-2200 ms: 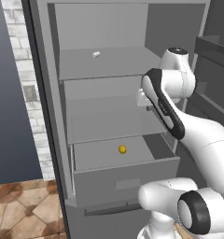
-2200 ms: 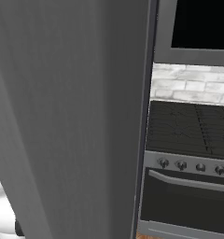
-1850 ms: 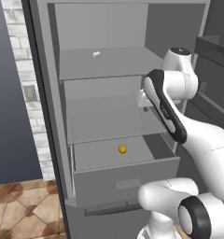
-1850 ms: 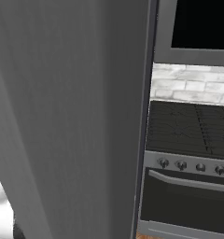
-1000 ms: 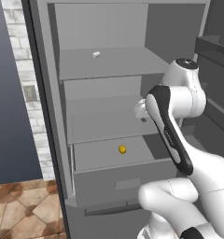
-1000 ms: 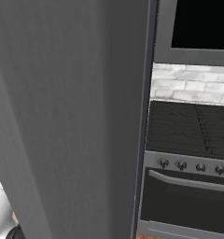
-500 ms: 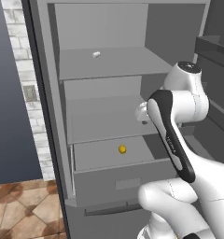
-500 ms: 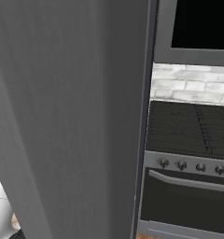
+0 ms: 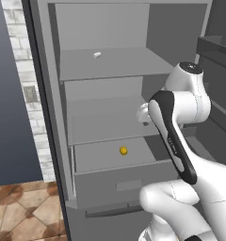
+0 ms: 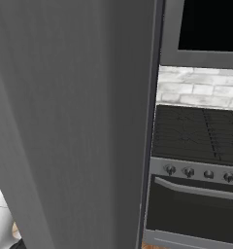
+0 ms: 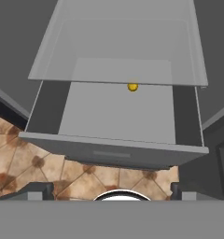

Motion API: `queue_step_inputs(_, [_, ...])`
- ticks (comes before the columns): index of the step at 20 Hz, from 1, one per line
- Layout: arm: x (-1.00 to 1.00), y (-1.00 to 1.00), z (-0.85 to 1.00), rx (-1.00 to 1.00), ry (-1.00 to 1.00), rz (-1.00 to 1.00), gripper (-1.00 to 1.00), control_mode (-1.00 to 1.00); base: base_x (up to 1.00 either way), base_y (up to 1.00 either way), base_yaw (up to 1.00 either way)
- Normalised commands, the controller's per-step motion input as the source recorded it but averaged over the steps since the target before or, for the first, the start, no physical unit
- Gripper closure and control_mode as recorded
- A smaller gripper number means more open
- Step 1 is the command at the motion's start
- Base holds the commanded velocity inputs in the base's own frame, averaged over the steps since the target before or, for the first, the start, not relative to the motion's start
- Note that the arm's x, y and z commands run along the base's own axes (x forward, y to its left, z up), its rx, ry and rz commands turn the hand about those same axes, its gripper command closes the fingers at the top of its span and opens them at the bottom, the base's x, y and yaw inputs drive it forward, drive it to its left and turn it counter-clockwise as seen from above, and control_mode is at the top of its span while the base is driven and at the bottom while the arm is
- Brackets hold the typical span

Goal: Fully open the fridge drawer.

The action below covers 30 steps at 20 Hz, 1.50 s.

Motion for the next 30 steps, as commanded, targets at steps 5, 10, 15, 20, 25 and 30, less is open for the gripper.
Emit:
queue_step_inputs(5, [0.0,0.0,0.0,0.0,0.0,0.0,-1.0,-1.0,0.0,0.0,0.0])
queue_step_inputs(10, [-0.15,0.05,0.0,0.0,0.0,0.0,-1.0,1.0,-0.19,0.11,0.0])
queue_step_inputs(15, [0.0,0.0,0.0,0.0,0.0,0.0,-1.0,1.0,-0.48,0.12,0.0])
queue_step_inputs(20, [0.0,0.0,0.0,0.0,0.0,0.0,-1.0,1.0,-0.53,0.0,0.0])
queue_step_inputs(25, [0.0,0.0,0.0,0.0,0.0,0.0,-1.0,-1.0,-0.11,0.0,0.0])
queue_step_inputs(30, [0.01,0.01,0.0,0.0,0.0,0.0,-1.0,-1.0,0.0,0.0,0.0])
